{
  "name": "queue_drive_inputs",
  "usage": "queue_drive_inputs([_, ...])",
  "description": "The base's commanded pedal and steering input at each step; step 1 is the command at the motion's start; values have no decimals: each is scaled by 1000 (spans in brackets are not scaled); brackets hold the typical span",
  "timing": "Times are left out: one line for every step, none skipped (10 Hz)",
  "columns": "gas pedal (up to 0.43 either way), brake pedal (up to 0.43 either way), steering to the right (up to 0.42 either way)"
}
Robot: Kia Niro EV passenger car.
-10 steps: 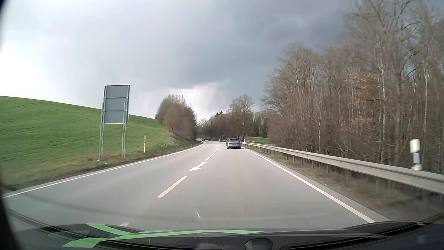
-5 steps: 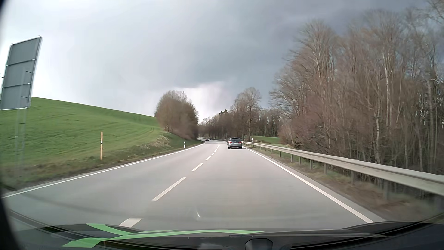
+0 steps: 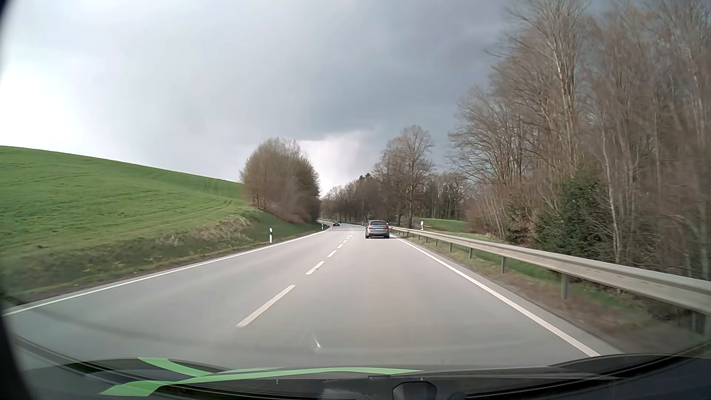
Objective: Follow the waypoints while adhering to traffic rules and regulations
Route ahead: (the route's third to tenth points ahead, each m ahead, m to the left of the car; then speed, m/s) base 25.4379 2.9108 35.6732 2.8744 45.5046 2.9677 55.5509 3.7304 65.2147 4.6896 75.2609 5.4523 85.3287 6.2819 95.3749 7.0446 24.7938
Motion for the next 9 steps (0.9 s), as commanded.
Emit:
queue_drive_inputs([67, 0, -9])
queue_drive_inputs([67, 0, -9])
queue_drive_inputs([59, 0, -9])
queue_drive_inputs([59, 0, -9])
queue_drive_inputs([59, 0, -9])
queue_drive_inputs([59, 0, -9])
queue_drive_inputs([59, 0, -9])
queue_drive_inputs([47, 0, -9])
queue_drive_inputs([47, 0, -9])
